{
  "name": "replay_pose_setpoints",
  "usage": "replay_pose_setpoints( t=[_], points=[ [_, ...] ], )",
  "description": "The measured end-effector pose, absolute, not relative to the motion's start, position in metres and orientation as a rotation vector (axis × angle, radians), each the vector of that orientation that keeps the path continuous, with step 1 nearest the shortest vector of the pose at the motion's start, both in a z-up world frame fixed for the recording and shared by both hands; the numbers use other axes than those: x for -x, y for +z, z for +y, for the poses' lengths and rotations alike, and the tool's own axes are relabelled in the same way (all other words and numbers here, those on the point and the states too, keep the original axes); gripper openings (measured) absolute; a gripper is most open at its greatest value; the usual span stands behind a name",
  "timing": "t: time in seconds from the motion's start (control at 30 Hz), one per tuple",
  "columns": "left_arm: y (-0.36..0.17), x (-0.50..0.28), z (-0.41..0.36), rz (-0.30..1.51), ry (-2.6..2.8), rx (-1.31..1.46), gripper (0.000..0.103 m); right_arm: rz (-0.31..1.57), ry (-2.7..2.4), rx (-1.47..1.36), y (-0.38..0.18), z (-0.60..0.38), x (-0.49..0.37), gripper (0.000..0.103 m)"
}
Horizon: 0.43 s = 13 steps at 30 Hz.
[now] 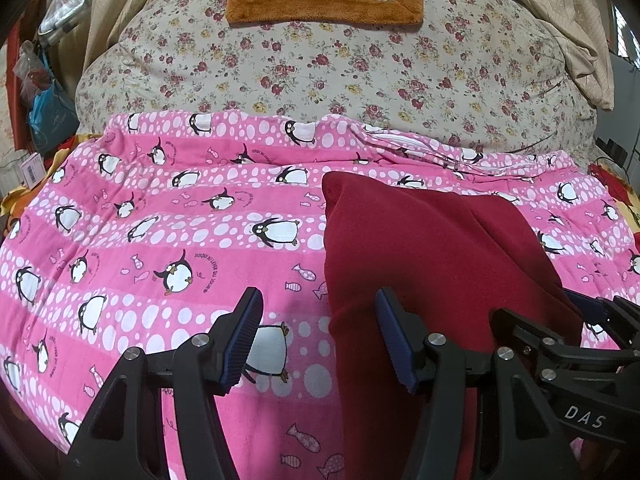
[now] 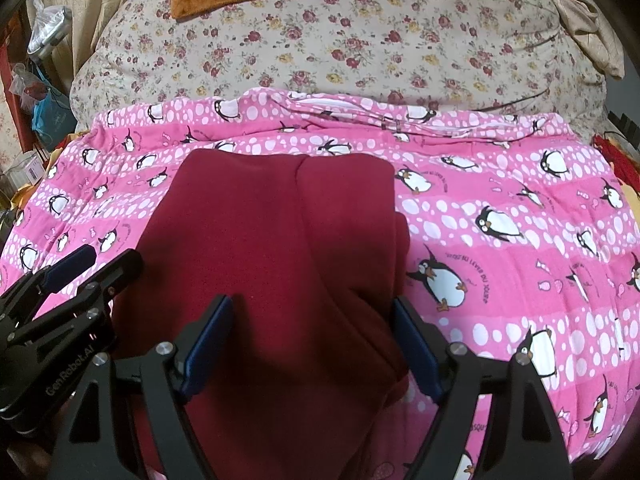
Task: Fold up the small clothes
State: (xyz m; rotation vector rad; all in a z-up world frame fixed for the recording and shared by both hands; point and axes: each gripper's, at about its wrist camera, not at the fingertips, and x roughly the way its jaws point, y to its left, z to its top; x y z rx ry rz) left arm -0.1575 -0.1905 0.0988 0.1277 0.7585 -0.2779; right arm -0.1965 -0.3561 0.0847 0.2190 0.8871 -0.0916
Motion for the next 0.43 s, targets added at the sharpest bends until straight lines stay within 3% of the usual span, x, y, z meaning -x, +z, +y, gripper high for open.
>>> replay_pose_setpoints(
  t=[0.43],
  points=[
    [0.0978,0.1546,-0.1898,0.773,-0.309,-0.101,0.038,0.887,-0.077,-0.230,0.0855,-0.3581,0.1965,0.083]
  ],
)
